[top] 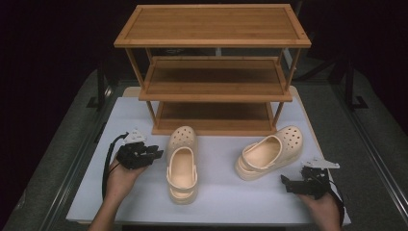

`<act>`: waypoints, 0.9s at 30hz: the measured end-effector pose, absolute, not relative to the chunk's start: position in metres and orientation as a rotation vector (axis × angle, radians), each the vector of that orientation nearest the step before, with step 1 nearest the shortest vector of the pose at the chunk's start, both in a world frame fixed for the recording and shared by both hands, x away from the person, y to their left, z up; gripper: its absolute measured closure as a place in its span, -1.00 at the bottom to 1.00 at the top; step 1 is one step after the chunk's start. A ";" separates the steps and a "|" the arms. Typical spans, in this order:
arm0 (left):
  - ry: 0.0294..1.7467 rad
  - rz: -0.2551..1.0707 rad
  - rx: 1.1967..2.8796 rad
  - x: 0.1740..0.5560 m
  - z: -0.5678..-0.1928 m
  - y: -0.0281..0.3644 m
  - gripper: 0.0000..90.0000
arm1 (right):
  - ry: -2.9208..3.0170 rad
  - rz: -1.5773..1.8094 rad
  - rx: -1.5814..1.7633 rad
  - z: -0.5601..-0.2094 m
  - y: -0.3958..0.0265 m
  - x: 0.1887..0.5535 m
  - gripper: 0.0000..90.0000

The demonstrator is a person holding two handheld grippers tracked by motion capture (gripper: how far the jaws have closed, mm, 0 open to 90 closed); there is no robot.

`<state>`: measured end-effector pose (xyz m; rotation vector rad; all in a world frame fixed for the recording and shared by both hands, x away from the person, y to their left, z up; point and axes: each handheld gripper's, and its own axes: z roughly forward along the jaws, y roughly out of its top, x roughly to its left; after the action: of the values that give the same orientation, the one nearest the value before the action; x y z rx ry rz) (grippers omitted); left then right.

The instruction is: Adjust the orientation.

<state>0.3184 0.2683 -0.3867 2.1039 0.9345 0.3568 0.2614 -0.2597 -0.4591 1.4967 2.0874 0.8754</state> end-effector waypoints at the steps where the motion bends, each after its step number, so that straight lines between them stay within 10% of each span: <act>1: 0.921 0.349 2.098 0.313 -0.384 0.268 0.44 | 2.087 0.876 1.497 -0.459 -0.260 0.261 -0.89; 18: 0.855 0.322 2.120 0.306 -0.395 0.231 0.23 | 2.088 0.882 1.498 -0.459 -0.260 0.262 -0.89; 27: 0.826 0.409 2.155 0.302 -0.387 0.236 0.65 | 2.088 0.882 1.498 -0.459 -0.260 0.262 -0.89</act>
<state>0.3017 0.2355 -0.3872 2.1550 0.8257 0.4087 0.2615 -0.2602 -0.4592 1.4984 2.0876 0.8818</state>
